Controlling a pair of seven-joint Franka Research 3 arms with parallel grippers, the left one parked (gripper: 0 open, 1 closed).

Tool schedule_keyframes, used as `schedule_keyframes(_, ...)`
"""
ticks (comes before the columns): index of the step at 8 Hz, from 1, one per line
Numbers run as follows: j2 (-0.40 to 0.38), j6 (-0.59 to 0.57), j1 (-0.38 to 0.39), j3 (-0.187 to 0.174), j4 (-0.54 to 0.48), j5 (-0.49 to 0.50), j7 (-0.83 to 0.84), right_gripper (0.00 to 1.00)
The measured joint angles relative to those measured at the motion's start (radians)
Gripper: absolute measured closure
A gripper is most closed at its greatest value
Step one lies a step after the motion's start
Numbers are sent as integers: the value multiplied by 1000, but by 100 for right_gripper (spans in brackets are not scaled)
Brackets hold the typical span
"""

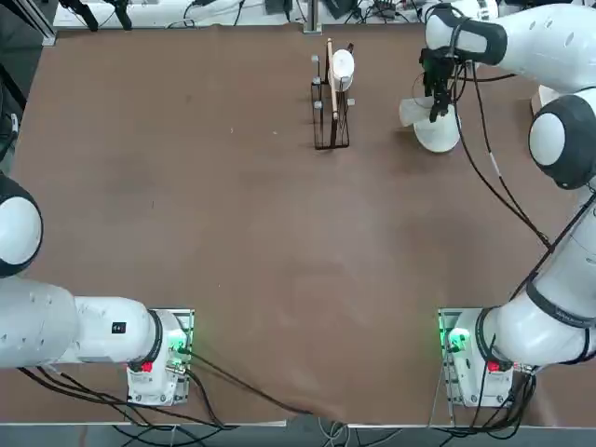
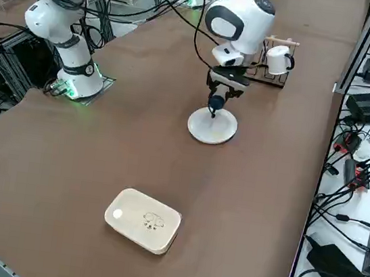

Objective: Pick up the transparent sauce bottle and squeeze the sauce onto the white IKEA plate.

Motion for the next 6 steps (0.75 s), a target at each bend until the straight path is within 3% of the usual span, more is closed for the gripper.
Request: schedule_keyframes(6, 2, -147, 108, 1, 29, -349, 176, 52)
